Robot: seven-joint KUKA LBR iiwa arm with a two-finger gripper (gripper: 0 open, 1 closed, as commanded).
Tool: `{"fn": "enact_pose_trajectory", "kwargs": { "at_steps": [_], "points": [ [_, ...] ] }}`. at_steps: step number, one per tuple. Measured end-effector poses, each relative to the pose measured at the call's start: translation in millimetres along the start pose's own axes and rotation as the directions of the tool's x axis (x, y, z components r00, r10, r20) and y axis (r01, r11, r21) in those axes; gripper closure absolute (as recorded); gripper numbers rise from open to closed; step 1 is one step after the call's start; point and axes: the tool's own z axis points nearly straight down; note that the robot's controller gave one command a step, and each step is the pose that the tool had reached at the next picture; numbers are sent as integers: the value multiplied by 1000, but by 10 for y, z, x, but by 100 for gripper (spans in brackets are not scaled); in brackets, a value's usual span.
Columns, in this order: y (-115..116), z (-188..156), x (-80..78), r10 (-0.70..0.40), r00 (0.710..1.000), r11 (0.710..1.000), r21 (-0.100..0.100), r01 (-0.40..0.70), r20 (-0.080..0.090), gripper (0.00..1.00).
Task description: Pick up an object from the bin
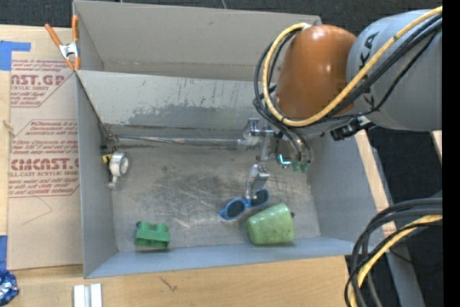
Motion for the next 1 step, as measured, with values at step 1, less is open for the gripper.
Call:
{"fn": "enact_pose_trajectory", "kwargs": {
  "at_steps": [1],
  "points": [
    [-617, 985, 233, 86, 996, 996, 0, -86, 11, 0]
  ]
}}
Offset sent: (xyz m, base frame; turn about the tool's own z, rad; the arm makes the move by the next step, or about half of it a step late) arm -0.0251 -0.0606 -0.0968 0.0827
